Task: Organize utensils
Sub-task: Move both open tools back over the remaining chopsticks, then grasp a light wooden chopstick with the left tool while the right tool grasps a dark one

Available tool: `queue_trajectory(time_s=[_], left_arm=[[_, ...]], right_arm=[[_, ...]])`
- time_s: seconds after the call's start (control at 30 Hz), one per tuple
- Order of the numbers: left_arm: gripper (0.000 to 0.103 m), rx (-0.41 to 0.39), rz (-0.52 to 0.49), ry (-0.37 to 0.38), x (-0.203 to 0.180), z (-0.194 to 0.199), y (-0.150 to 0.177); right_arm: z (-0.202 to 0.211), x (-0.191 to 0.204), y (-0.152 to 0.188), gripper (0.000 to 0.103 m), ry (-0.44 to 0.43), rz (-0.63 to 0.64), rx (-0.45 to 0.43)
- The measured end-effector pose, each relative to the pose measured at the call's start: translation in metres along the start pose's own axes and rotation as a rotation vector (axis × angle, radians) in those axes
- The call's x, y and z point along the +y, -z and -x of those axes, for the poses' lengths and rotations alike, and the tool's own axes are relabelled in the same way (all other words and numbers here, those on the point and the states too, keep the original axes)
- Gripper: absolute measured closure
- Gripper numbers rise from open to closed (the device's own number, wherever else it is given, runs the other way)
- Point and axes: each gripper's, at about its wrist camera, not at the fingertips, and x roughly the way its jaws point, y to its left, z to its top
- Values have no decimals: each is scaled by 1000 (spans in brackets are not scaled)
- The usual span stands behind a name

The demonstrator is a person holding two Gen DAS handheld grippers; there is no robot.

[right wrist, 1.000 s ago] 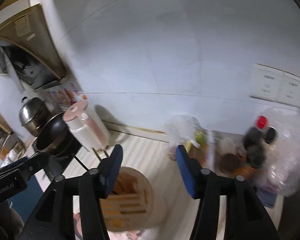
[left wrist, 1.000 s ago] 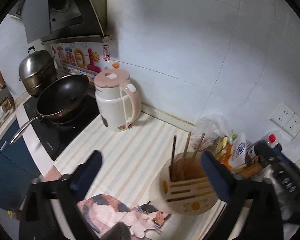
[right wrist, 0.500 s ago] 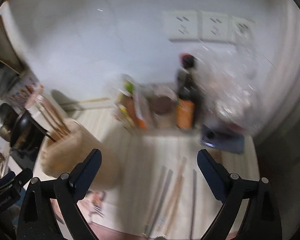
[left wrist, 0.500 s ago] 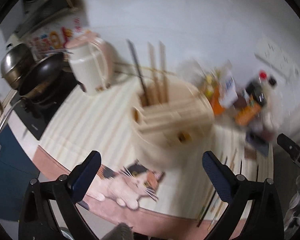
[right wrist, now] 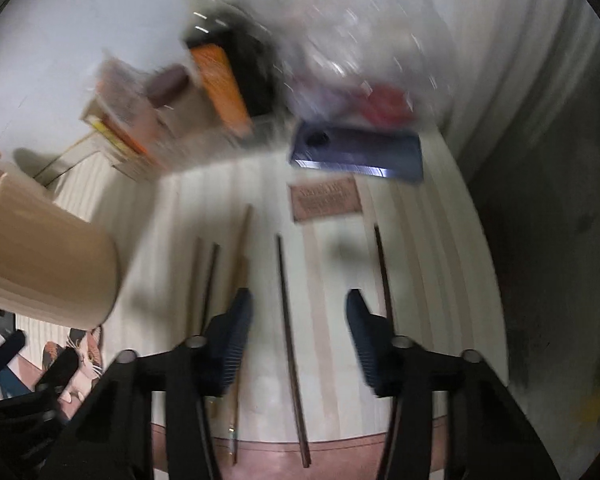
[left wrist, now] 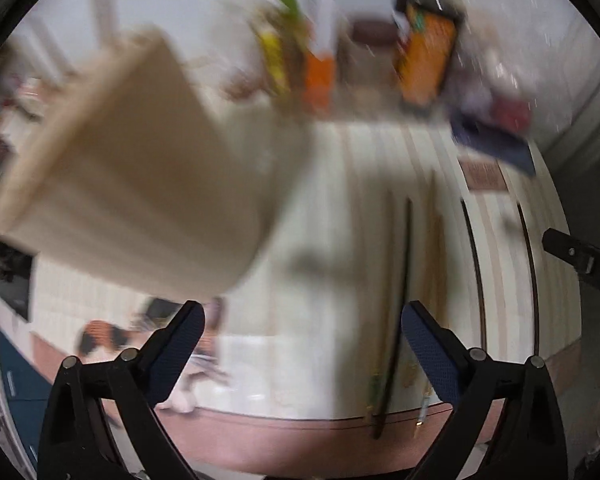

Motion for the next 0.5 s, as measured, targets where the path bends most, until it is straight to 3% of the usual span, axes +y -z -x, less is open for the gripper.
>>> queue_trajectory(time_s=[0.03,0.1,0.17,0.23,0.3,0.43,0.47,0.5], left_arm=[[16,32,-10,14,-4,-12,-1],[24,88,-30,41,-14,-36,-2],[26,131,-40,59,-20,-54,-2],[40,168,-42,68,-24,-72,-3],[46,197,-33,83,-26,-83,-5],[52,193,-69,79,-37,-90,-9],[56,189,-72,82,-38,-89,-10],[71,182,-73,82,-39,-87,-12]], right_arm=[[-8,-11,1,61,3,-17,15],[-19,-24,2,70,0,-42,43],[-31,-36,6,71,0,-61,79],[-40,-41,10,73,3,-60,100],[-49,-43,15,73,6,-56,123],[-61,-41,23,73,-4,-49,156],[-65,-39,24,73,-8,-48,166],[-68,-38,25,73,-12,-48,173]])
